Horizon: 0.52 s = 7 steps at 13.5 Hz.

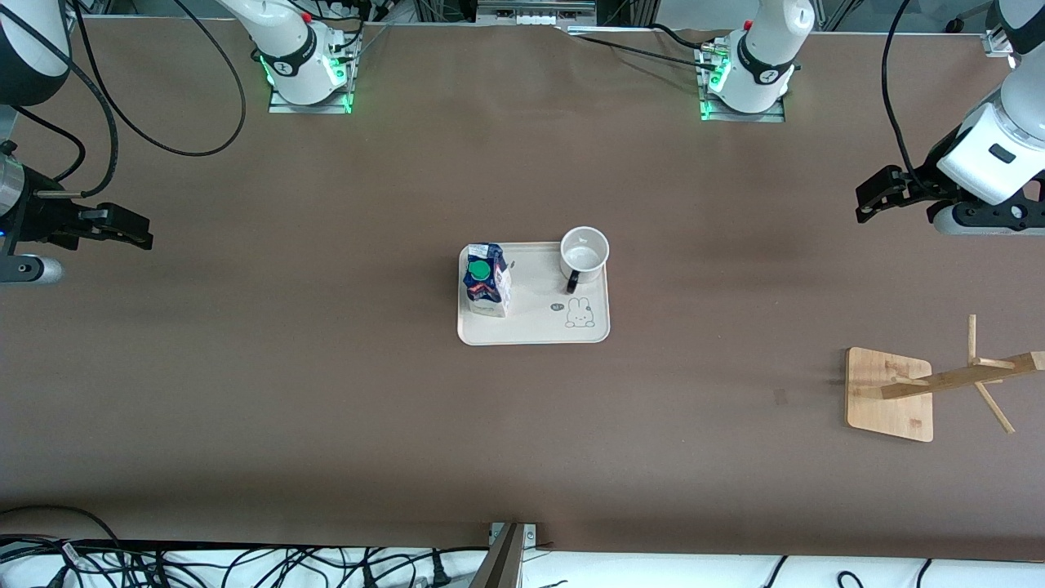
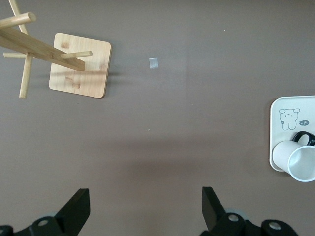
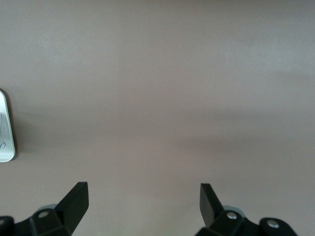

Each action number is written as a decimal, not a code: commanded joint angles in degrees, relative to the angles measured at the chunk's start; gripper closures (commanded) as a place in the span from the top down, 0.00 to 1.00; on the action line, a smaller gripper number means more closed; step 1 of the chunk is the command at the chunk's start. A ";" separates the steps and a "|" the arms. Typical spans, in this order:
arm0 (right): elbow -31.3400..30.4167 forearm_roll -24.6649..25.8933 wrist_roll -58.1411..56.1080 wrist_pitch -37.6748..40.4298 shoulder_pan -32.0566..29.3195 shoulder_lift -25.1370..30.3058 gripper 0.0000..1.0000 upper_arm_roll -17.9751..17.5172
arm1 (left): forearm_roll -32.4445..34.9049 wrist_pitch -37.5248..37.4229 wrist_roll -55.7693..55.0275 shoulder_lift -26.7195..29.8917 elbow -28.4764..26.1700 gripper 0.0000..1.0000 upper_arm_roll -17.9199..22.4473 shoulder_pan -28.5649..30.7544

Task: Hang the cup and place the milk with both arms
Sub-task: 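Move the right gripper toward the milk carton on the tray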

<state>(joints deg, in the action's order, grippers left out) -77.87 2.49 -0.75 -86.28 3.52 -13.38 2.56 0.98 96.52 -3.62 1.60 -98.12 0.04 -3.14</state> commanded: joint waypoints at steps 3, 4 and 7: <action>0.96 -0.91 -0.65 0.42 0.00 -0.42 1.00 0.34 | -0.28 -1.43 1.07 -0.90 1.88 1.00 0.05 -0.11; 0.96 -0.91 -0.57 0.42 -0.09 -0.42 1.00 0.34 | -0.28 -1.43 1.07 -0.90 1.88 1.00 0.05 -0.11; 0.87 -2.40 -0.74 0.15 -0.27 -0.59 1.00 0.43 | -0.28 -1.43 1.07 -0.90 1.88 1.00 0.05 -0.11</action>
<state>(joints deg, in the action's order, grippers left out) -77.87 1.74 -0.75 -86.28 3.46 -13.60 2.64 0.98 96.52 -3.62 1.60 -98.12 0.04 -3.14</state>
